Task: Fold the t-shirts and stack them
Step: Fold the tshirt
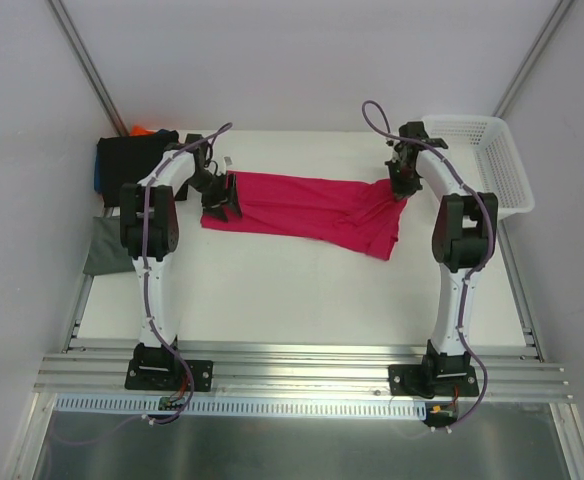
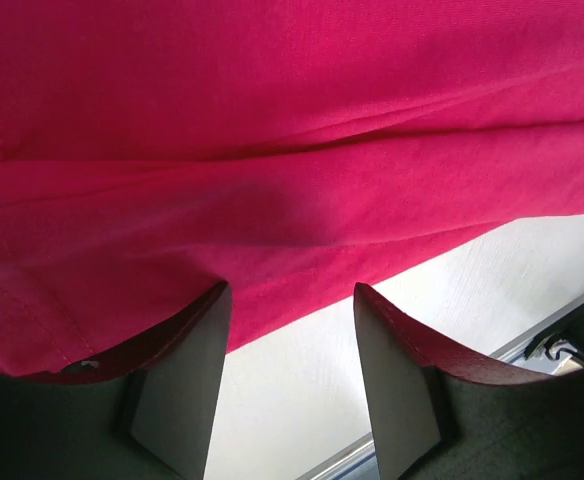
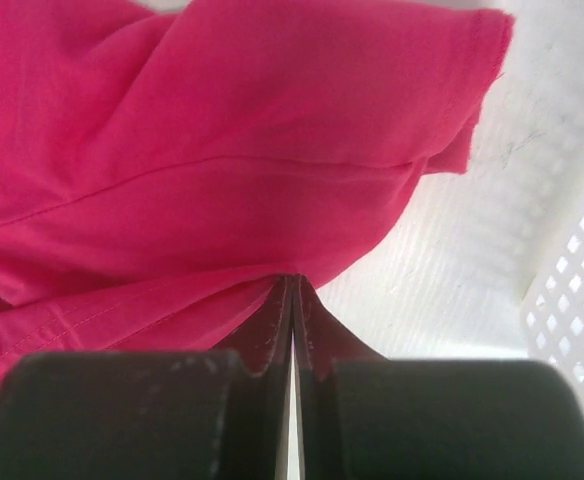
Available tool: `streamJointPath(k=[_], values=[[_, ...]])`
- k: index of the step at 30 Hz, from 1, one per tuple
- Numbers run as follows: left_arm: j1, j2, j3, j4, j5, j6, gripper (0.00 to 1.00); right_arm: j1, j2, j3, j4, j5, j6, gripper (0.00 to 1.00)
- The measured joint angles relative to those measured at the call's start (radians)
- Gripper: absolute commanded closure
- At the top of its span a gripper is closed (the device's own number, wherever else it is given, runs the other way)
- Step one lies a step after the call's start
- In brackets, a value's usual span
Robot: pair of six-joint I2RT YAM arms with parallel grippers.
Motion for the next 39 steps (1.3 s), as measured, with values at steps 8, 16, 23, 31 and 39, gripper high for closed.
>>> streamJointPath(k=[8,16,23,31,39], values=[[-0.01,0.004,0.0,-0.004,-0.005,-0.002,0.47,-0.034,0.031,0.085,0.004,0.016,0.001,0.99],[-0.028,-0.002,-0.019,-0.004,0.01,-0.002,0.44,-0.022,-0.011,0.078,0.002,0.017,-0.019,0.17],[-0.042,-0.015,-0.042,-0.002,0.021,-0.001,0.43,0.09,-0.256,-0.02,-0.01,-0.073,-0.024,0.21],[-0.068,-0.064,-0.099,0.0,-0.026,0.034,0.4,0.127,-0.313,-0.052,-0.002,-0.277,0.11,0.21],[-0.089,-0.103,-0.147,-0.008,-0.12,0.089,0.39,0.109,-0.105,-0.069,-0.004,-0.471,0.245,0.23]])
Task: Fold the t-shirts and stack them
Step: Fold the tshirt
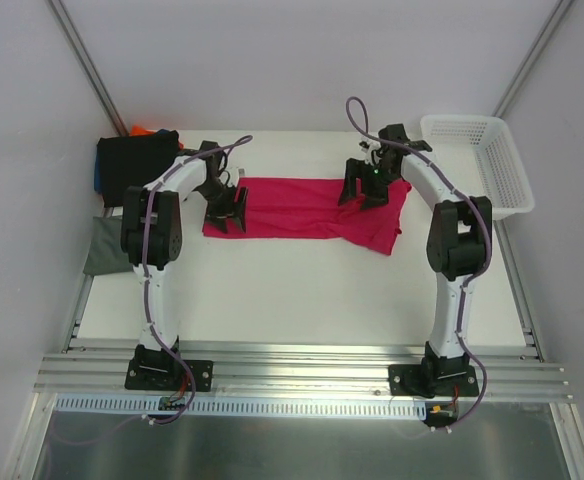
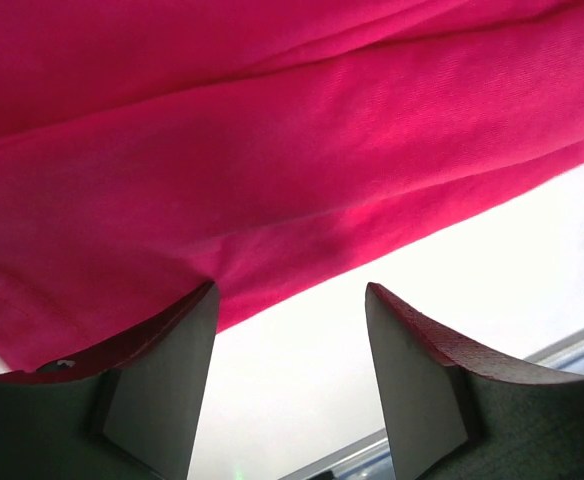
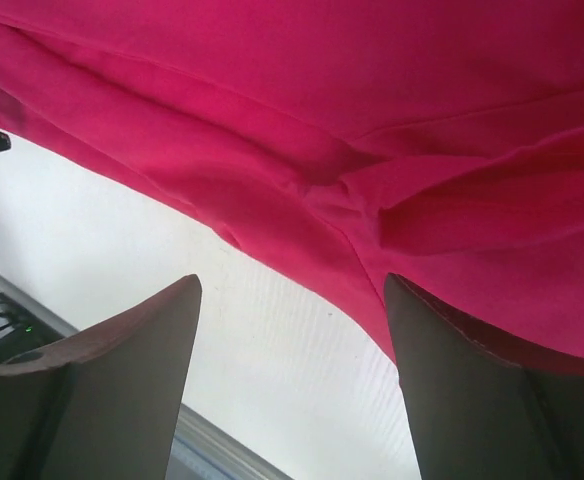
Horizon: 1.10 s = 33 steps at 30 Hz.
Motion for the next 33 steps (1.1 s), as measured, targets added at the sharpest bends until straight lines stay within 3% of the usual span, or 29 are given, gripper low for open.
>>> streamJointPath(k=[10,22,29,33], values=[[0.002,-0.052,-0.024,-0.006,-0.088,0.04,0.37,-0.06,0.143,0.056,-0.002,-0.09,0.08,0.23],[0.001,-0.06,-0.088,-0.01,-0.133,0.064,0.36,-0.123,0.305,0.286,0.074,-0.098,0.147,0.22],[0.001,-0.079,-0.085,-0.03,-0.159,0.084,0.34,-0.115,0.307,0.306,0.079,-0.101,0.149,0.23],[0.001,-0.1,-0.011,-0.044,-0.18,0.109,0.34,-0.123,0.225,0.244,0.075,-0.106,0.149,0.22]])
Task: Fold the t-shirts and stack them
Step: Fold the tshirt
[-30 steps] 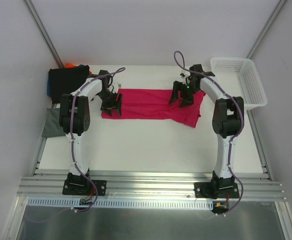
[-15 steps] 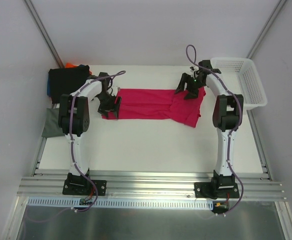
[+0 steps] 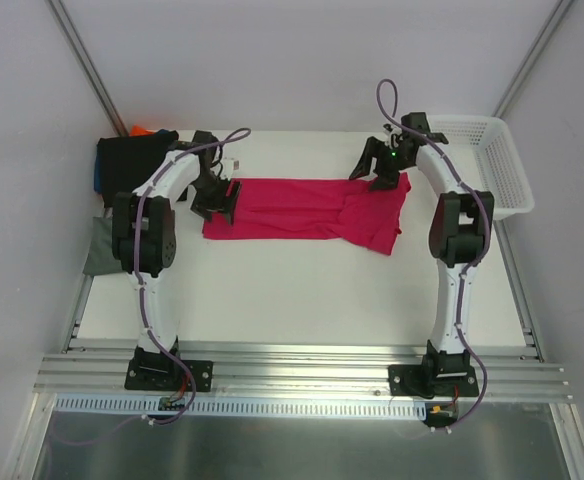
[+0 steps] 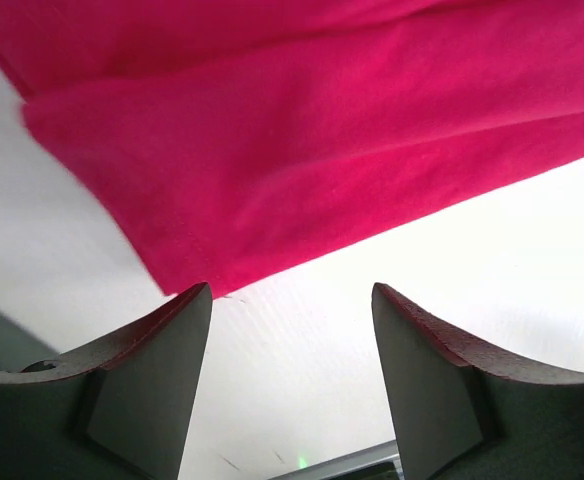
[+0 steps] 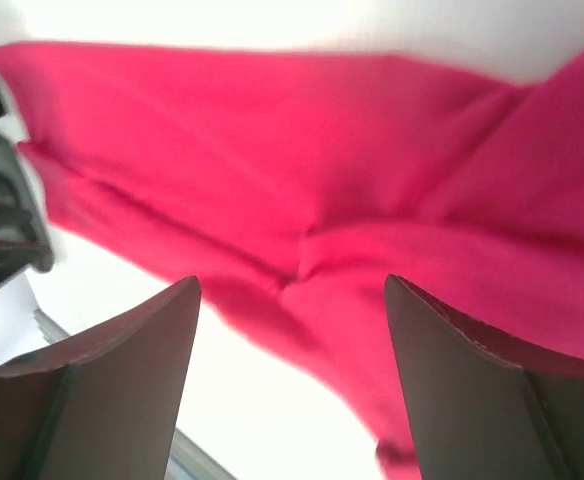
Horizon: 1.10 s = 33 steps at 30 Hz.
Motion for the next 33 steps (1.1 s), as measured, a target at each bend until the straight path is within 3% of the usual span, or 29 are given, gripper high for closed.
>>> streamJointPath(k=[6,12,20,33], values=[[-0.007,0.013,0.151,-0.006,-0.002,0.014,0.34,-0.011,-0.222,-0.167,-0.002,-0.014,0.0,0.2],[-0.058,0.105,0.292,0.014,0.009,0.016,0.34,0.002,-0.269,-0.279,0.002,-0.029,0.0,0.19],[-0.093,0.184,0.233,0.011,0.043,0.006,0.34,0.011,-0.261,-0.489,-0.017,-0.039,0.002,0.19],[-0.084,0.185,0.175,0.005,0.081,-0.027,0.34,-0.015,-0.256,-0.546,-0.094,-0.029,-0.042,0.18]])
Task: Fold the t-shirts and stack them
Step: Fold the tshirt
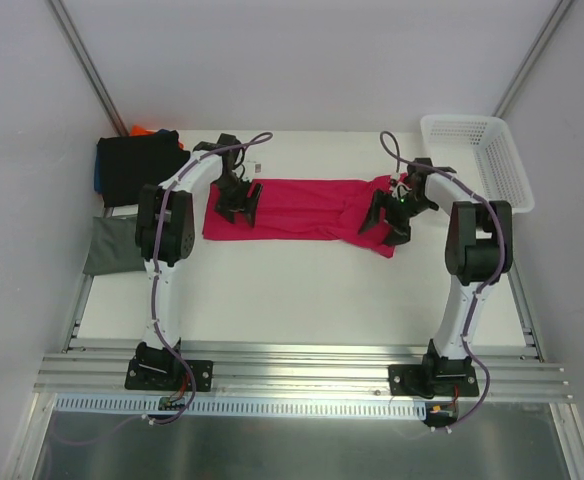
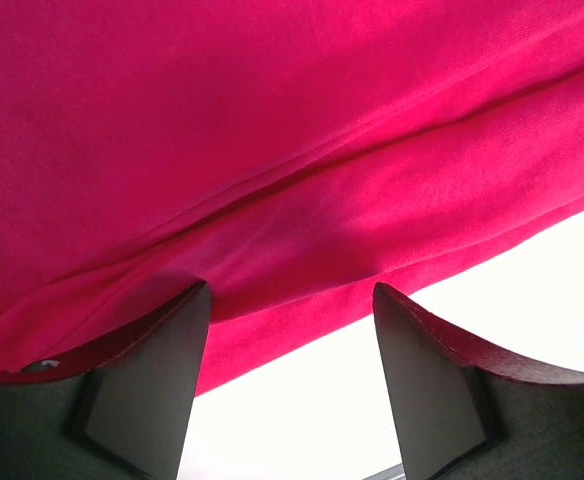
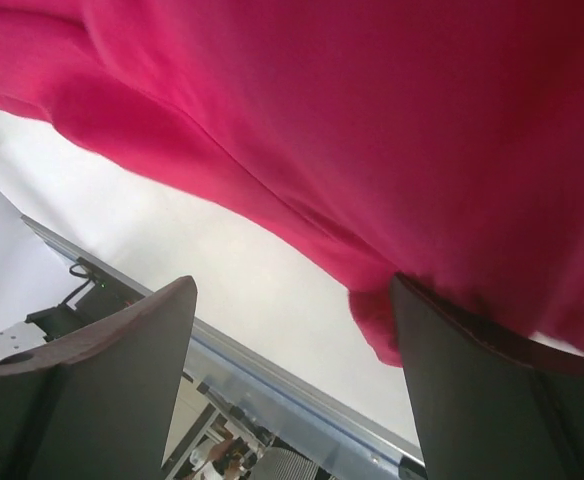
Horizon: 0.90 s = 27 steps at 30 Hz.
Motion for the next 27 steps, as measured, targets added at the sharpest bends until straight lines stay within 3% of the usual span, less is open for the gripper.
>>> streamJointPath(k=[6,17,27], values=[[0.0,0.0,0.0,0.0,0.008,-0.021,0.34,-0.071,-0.101,-0.089,-0.081,0.032,-0.043,0.17],[0.013,0.002,0.0,0.0,0.034,-0.042,0.34,-0.101,-0.165,-0.091,-0.138,0.076,-0.102,0.17],[0.013,0.0,0.0,0.0,0.034,-0.042,0.33,-0.101,-0.184,0.02,-0.139,0.058,-0.099,0.18]])
